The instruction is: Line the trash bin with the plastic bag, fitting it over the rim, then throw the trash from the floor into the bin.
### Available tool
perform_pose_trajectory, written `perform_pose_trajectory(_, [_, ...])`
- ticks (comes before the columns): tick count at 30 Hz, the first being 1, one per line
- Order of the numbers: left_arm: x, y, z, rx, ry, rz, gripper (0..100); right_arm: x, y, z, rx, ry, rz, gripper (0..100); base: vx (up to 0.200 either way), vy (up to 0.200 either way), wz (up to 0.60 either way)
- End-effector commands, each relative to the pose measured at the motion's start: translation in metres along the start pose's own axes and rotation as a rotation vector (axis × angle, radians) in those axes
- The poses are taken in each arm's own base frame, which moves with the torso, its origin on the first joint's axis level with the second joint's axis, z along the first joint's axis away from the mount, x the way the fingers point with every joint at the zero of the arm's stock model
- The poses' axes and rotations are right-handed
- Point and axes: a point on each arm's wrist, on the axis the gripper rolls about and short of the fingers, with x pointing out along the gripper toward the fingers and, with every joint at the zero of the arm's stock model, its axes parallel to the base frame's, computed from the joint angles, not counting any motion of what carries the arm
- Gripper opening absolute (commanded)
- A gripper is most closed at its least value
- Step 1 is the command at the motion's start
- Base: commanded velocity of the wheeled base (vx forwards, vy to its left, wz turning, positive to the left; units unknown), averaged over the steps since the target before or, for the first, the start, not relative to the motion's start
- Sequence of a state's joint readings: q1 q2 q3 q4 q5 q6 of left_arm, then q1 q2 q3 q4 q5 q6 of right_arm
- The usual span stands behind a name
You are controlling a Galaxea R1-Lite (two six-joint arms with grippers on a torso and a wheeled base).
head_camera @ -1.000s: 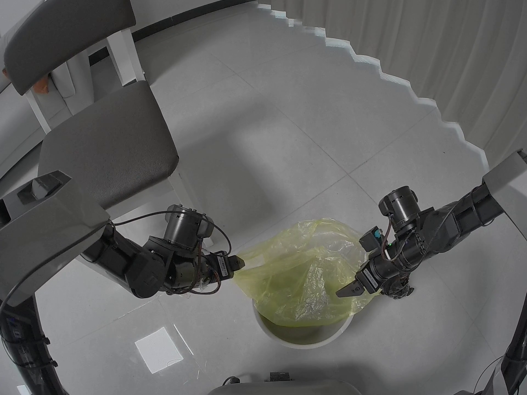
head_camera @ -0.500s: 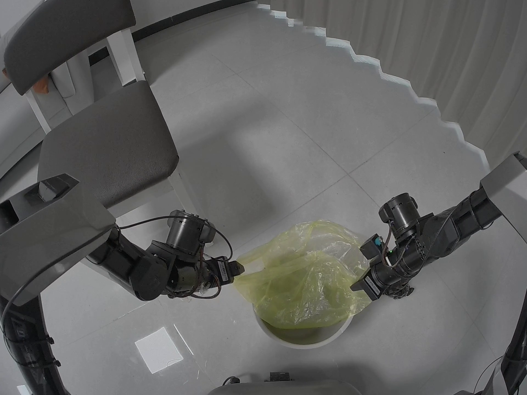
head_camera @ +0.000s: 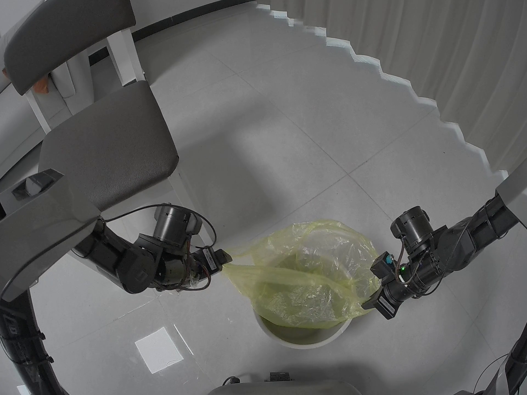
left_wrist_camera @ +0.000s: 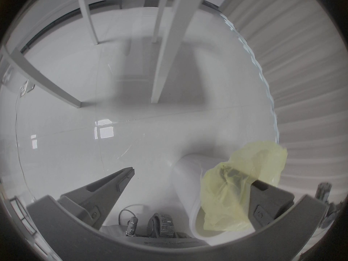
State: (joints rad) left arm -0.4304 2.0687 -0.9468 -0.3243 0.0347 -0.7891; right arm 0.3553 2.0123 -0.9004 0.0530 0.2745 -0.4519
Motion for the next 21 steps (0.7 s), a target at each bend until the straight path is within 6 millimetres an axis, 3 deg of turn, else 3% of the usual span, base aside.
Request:
perform_pose_trajectory(1, [-0.017, -0.005, 0.012, -0.029, -0.045, -0.040, 100, -0.003, 0.009, 0.001, -0.021, -0.004, 0.010, 0, 0.000, 0.000, 0.00])
perform_pose_trajectory(7, [-0.015, -0.013, -0.008, 0.013, 0.011, -0.057, 100, -0.001, 0.011, 0.003, -0.030, -0.005, 0.014, 0, 0.000, 0.000, 0.00])
perform_pose_trajectory(10, [0.003, -0.014, -0.020, 0.044, 0.052, -0.034, 100, -0.001, 0.016, 0.005, -0.042, -0.005, 0.021, 0, 0.000, 0.000, 0.00])
perform_pose_trajectory(21, [0.012, -0.002, -0.037, 0.196, 0.108, 0.015, 100, 0.004, 0.022, -0.007, -0.041, 0.038, 0.044, 0, 0.000, 0.000, 0.00])
